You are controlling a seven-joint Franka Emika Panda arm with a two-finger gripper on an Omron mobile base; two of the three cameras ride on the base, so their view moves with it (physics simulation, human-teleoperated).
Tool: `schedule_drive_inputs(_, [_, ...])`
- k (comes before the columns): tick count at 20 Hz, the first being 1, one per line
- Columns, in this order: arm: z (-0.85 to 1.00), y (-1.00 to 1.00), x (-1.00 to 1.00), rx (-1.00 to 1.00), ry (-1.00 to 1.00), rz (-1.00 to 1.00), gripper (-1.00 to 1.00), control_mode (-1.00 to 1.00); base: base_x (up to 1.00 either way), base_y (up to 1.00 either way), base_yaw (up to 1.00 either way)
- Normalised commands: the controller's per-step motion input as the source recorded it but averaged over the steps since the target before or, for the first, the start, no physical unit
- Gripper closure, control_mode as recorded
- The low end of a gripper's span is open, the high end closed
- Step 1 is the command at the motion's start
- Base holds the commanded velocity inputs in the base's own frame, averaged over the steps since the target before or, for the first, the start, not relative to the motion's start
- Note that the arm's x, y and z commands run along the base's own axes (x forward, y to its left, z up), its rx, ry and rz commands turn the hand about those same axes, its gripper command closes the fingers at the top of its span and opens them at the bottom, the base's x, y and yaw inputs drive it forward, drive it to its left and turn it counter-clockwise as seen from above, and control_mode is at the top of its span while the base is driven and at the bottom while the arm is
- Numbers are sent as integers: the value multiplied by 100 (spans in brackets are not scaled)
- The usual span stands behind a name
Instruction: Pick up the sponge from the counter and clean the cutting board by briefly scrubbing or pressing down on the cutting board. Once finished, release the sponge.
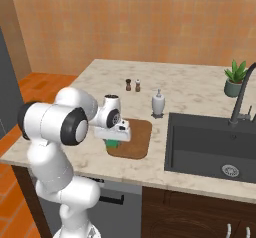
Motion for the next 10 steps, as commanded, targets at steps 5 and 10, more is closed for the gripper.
schedule_drive_inputs(5, [0,-4,52,0,0,0,100,-100,0,0,0])
schedule_drive_inputs(10, [-2,-8,71,0,0,0,100,-100,0,0,0])
